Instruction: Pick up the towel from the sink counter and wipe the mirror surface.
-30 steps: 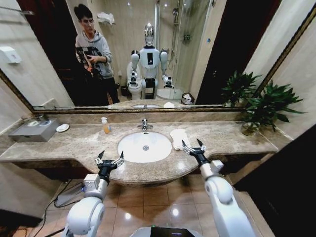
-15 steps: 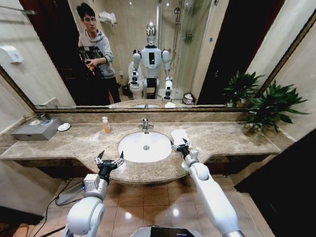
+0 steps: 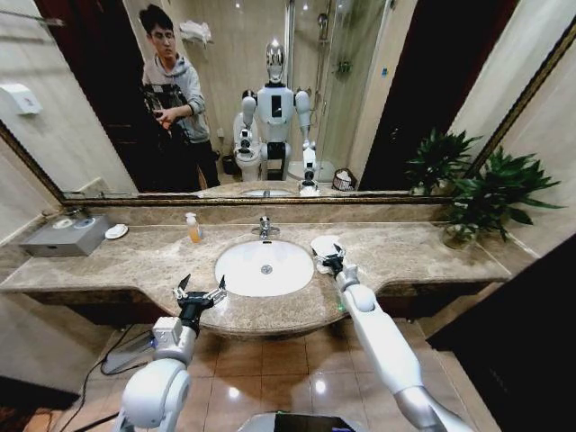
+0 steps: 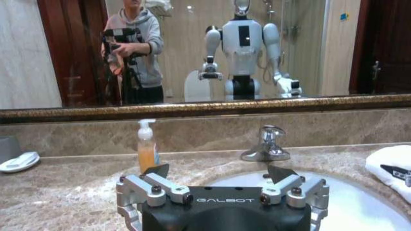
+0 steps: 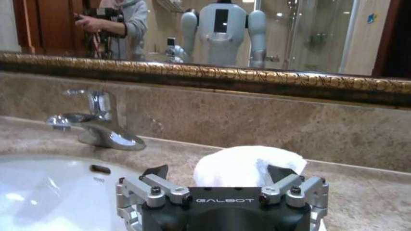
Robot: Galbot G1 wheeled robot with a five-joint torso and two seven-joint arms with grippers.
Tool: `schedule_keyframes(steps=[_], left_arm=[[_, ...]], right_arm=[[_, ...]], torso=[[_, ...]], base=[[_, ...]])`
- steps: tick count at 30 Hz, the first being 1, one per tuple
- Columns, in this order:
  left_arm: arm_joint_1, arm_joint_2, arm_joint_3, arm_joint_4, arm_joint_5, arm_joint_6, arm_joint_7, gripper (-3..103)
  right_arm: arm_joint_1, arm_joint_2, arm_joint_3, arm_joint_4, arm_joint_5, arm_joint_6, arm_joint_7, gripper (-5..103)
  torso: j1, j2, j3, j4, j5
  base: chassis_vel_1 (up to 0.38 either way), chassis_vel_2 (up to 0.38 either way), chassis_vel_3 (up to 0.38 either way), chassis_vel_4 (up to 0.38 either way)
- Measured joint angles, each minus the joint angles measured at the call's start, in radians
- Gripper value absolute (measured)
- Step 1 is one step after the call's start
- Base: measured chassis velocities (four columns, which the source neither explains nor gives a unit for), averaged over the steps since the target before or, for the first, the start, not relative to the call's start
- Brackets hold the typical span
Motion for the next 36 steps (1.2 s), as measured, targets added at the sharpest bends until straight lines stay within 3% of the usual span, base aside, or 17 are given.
schedule_keyframes(steps=[6, 9, 12, 14, 21, 23, 32, 36], left_arm=[[0.000, 0.000, 0.000, 0.000, 0.000, 0.000, 0.000, 100], [0.000, 0.000, 0.000, 0.000, 0.000, 0.000, 0.000, 100], [0.000, 0.000, 0.000, 0.000, 0.000, 0.000, 0.000, 100], [0.000, 0.000, 0.000, 0.000, 0.000, 0.000, 0.000, 100], [0.000, 0.000, 0.000, 0.000, 0.000, 0.000, 0.000, 100], [0.000, 0.000, 0.000, 0.000, 0.000, 0.000, 0.000, 100], [0.000, 0.000, 0.000, 0.000, 0.000, 0.000, 0.000, 100], [0.000, 0.000, 0.000, 0.000, 0.000, 0.000, 0.000, 100]], right_arm=[[0.003, 0.001, 0.020, -0.029, -0.040, -0.006, 0.014, 101], [0.004, -0.004, 0.018, -0.032, -0.037, -0.023, 0.019, 96], [0.005, -0.005, 0.012, -0.030, -0.038, -0.046, 0.019, 83], [0.005, -0.005, 0.011, -0.028, -0.038, -0.053, 0.019, 83], [-0.006, -0.018, 0.010, -0.014, -0.037, -0.071, 0.017, 50], [-0.008, -0.023, 0.010, -0.009, -0.035, -0.073, 0.017, 50], [-0.017, -0.049, 0.013, 0.012, -0.020, -0.082, 0.017, 14], [-0.036, -0.064, 0.018, 0.057, -0.006, -0.073, 0.016, 13]], torso=[[0.000, 0.000, 0.000, -0.0002, 0.0000], [0.000, 0.000, 0.000, -0.0002, 0.0000], [0.000, 0.000, 0.000, 0.0000, 0.0001], [0.000, 0.000, 0.000, 0.0000, 0.0000], [0.000, 0.000, 0.000, -0.0001, 0.0001], [0.000, 0.000, 0.000, 0.0000, 0.0001], [0.000, 0.000, 0.000, 0.0000, 0.0001], [0.000, 0.000, 0.000, -0.0001, 0.0004]], base=[[0.000, 0.000, 0.000, 0.000], [0.000, 0.000, 0.000, 0.000], [0.000, 0.000, 0.000, 0.000], [0.000, 0.000, 0.000, 0.000], [0.000, 0.000, 0.000, 0.000], [0.000, 0.000, 0.000, 0.000], [0.000, 0.000, 0.000, 0.000], [0.000, 0.000, 0.000, 0.000]])
